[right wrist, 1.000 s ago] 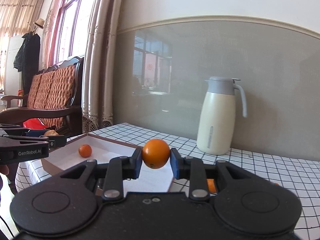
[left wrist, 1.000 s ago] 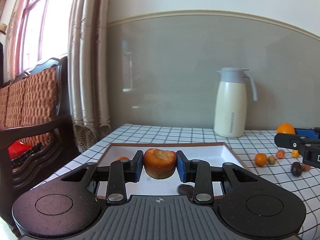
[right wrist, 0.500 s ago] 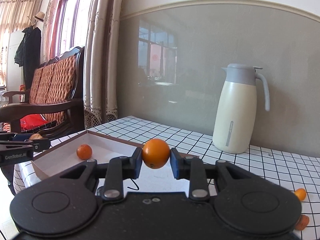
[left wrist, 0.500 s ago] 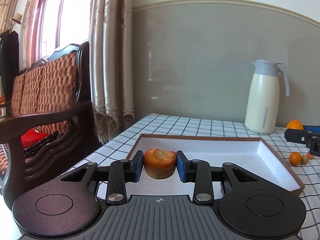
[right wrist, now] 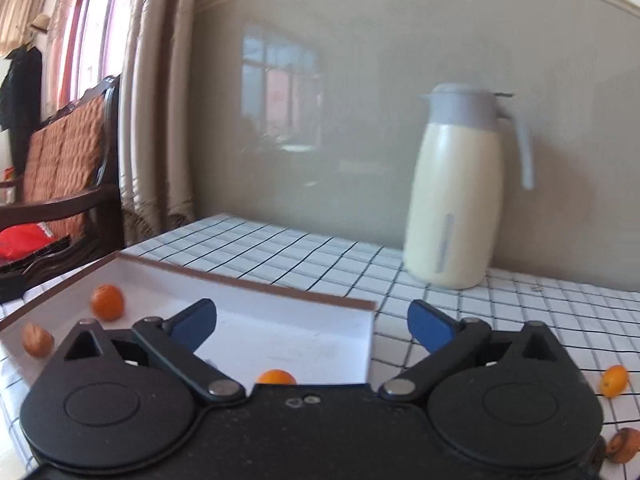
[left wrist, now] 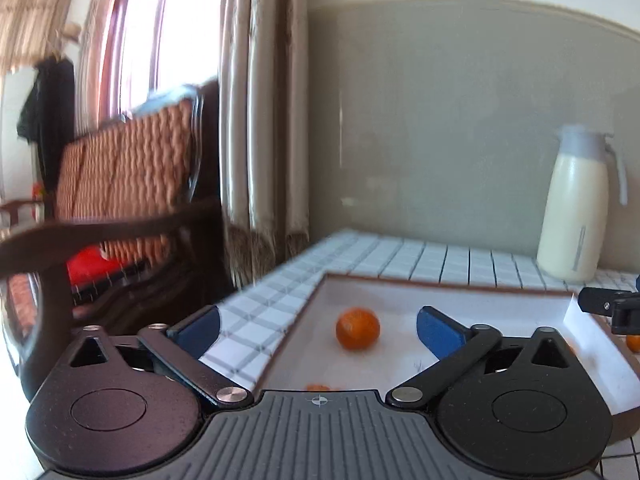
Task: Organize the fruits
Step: 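Withdraw both open tools from the box toward the remaining fruits, then lower the left tool toward a dark plum while the right tool approaches a carrot piece, then close the left tool on the dark plum while the right tool grasps the carrot piece, then carry plum and carrot piece over the white box and open both tools, then withdraw both open tools from the box toward the remaining fruits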
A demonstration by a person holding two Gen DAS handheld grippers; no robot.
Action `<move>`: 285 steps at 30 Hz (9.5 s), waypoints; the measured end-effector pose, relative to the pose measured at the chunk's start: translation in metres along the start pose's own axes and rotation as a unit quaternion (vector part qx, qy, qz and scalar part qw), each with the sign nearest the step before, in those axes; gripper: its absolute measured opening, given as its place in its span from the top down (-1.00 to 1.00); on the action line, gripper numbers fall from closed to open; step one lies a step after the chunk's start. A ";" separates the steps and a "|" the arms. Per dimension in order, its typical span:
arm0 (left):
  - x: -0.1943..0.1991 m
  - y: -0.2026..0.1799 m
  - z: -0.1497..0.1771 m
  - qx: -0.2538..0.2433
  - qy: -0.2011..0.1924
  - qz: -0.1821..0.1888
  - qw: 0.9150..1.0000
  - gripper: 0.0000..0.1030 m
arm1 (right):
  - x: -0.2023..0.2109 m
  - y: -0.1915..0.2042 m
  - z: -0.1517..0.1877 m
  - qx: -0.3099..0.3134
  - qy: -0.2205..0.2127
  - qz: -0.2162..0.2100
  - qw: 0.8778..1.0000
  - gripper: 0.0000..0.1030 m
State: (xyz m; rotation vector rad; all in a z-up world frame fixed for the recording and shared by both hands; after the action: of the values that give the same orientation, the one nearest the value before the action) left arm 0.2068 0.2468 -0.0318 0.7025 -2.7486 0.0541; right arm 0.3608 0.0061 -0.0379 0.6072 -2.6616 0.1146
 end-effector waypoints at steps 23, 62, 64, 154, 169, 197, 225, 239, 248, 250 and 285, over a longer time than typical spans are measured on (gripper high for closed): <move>0.018 -0.016 -0.001 -0.008 0.002 0.004 1.000 -1.00 | 0.022 -0.019 0.004 -0.021 0.007 0.000 1.000 -0.89; 0.087 -0.153 -0.002 -0.055 -0.018 0.146 0.988 -1.00 | 0.132 -0.117 0.039 -0.012 0.001 0.104 0.994 -0.88; 0.091 -0.163 -0.001 -0.064 -0.021 0.150 0.986 -1.00 | 0.135 -0.124 0.043 -0.013 0.004 0.111 0.994 -0.88; 0.058 -0.438 0.092 -0.183 0.135 0.301 0.926 -0.20 | 0.084 -0.305 0.121 -0.109 0.144 0.179 0.967 0.49; 0.075 -0.439 0.088 -0.179 0.124 0.321 0.922 0.19 | 0.097 -0.304 0.114 -0.109 0.128 0.186 0.968 0.52; 0.091 -0.323 0.012 -0.143 0.043 0.272 0.951 0.19 | 0.119 -0.213 0.048 -0.039 0.064 0.137 0.988 0.52; 0.039 -0.143 -0.016 -0.072 0.039 0.147 0.986 0.19 | 0.057 -0.051 0.002 0.025 0.043 0.009 0.999 0.52; 0.012 -0.058 -0.009 -0.043 0.052 0.081 0.994 0.19 | 0.030 0.012 -0.007 0.044 0.043 -0.037 0.997 0.52; -0.007 -0.038 -0.007 -0.030 0.059 0.062 0.996 0.19 | 0.007 0.025 -0.009 0.048 0.050 -0.042 0.997 0.51; -0.013 -0.036 -0.006 -0.027 0.061 0.059 0.996 0.19 | 0.000 0.024 -0.009 0.044 0.054 -0.043 0.997 0.51; -0.031 -0.016 -0.011 -0.002 0.029 -0.002 1.000 -1.00 | -0.030 -0.008 -0.022 0.020 0.028 -0.015 0.999 -0.88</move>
State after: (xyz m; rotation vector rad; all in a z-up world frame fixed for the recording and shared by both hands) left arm 0.2437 0.2484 -0.0310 0.6936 -2.6916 0.0679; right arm 0.3970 0.0149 -0.0298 0.6481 -2.6013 0.1747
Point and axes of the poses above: each gripper's, at about its wrist camera, not at the fingertips, and x roughly against the way its jaws point, y to its left, z to its underside, the point moved 10 cm from there along -x, roughly the way its jaws point, and after that the axes turned 2 degrees about y, right-handed, at the moved point
